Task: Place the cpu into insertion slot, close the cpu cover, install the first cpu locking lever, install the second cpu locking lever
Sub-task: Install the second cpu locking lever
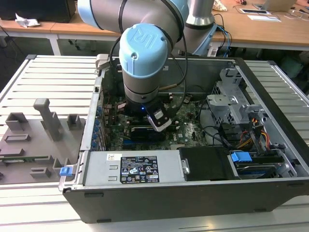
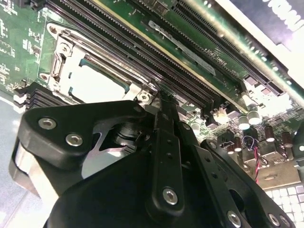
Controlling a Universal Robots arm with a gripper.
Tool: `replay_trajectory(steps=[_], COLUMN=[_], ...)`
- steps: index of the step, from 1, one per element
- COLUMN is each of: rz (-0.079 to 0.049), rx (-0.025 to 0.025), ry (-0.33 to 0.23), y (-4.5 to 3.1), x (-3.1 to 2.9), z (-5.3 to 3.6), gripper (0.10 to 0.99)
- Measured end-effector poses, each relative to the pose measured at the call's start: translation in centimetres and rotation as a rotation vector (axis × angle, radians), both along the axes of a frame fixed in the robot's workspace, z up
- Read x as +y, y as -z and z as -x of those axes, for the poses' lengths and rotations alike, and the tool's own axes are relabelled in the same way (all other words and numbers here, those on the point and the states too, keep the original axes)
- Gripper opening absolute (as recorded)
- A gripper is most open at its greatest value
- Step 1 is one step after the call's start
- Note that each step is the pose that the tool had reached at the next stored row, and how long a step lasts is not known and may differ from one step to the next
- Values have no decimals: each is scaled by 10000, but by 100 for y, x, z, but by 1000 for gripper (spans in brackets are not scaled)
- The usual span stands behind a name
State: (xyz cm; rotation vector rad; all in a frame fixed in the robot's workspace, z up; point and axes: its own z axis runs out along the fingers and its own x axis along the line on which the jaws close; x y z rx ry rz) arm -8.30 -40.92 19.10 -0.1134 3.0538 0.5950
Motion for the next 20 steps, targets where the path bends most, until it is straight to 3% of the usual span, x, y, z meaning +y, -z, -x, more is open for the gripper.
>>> replay_trajectory(steps=[3, 12, 20], rz=[39, 38, 34], rx=[0, 0, -1], ry=[-1, -2, -2], y=[-12, -157, -197], x=[-8, -8, -8], z=[0, 0, -1], gripper=[106, 106, 106])
